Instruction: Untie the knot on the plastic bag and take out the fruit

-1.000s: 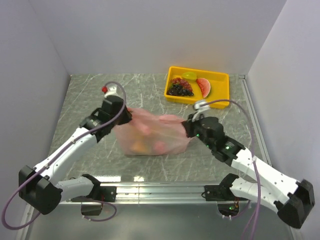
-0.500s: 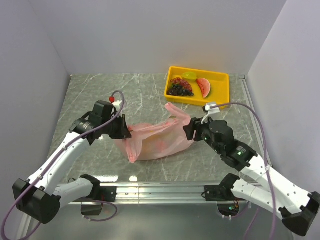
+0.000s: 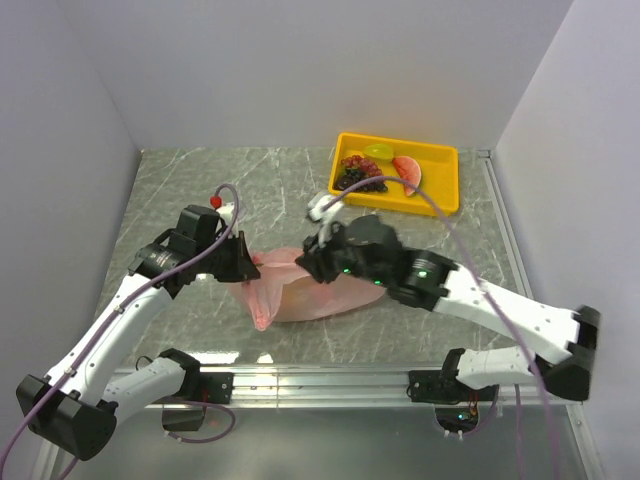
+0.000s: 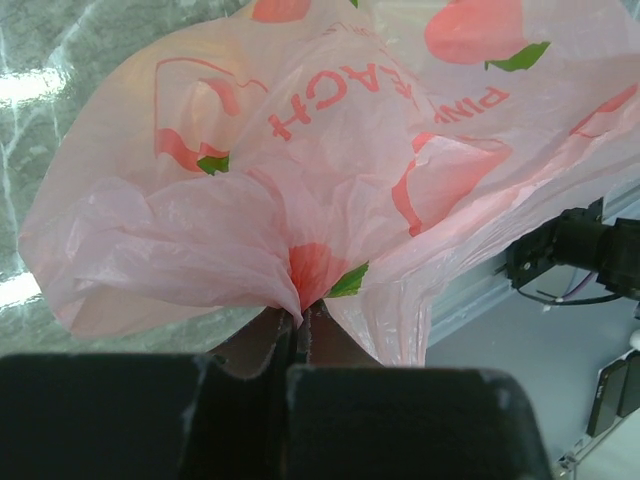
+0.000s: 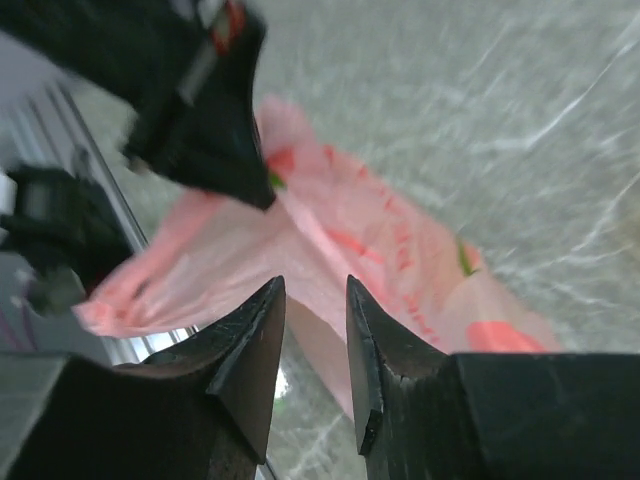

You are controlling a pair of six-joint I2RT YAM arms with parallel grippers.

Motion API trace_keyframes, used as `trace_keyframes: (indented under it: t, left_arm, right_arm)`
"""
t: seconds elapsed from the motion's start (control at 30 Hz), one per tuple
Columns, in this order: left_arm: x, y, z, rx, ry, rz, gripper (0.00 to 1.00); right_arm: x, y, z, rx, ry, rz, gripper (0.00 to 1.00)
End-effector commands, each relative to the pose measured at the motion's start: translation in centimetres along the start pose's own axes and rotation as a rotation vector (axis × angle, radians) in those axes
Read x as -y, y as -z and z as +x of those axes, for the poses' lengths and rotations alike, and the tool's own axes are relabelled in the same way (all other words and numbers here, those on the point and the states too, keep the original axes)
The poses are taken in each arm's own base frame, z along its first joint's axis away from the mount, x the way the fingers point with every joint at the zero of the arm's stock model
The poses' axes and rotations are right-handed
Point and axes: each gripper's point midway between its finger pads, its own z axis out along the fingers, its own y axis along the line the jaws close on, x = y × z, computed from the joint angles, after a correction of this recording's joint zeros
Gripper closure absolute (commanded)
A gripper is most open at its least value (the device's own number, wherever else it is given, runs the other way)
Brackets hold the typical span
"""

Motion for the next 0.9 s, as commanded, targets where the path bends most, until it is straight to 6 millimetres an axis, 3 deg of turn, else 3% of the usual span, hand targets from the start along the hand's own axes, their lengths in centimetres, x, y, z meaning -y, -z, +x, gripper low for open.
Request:
trace_keyframes:
  t: [0.0,0.13,0.37,0.67,0.77,0.8,0.87]
  left_arm:
    - [1.2,0.6,-1.6,0.068,0.016,0.039,0.99]
    - [1.3,0.5,-1.3,0.045,-0.009,0.054,0.99]
    - [0.3,1.1,-0.9,0.061,-0.034,0.006,1.0]
    - [0.5,1.3,-0.3,0.046,-0.095,0.038,0.99]
    - [0.7,2.0,-0.3,0.065,-0.147,0.052,0.99]
    - [1.1,2.3,-0.4,0.078,-0.162,0.074,0.99]
    - [1.6,2.5,0.2,0.074,-0.181,0.116,1.0]
  right_arm:
    - [-1.0,-1.8,2.2,-0.058,0.055,-0.023,0.62]
    - [1.6,-3.7,4.0,-0.079,0.087,0.123,0.48]
    - [4.1,-5.0,4.2,-0.116,0.177,0.25,0.48]
    - [5.4,-7.0,7.3,-0.189,0.206,0.307,0.49]
    - [6.1,-7.4,8.0,-0.213,0.204,0.331,0.61]
    - [6.6,-7.5,8.2,-0.215,0.186,0.344,0.82]
    - [7.0,-7.5,7.8,-0.203,0.16,0.352,1.0]
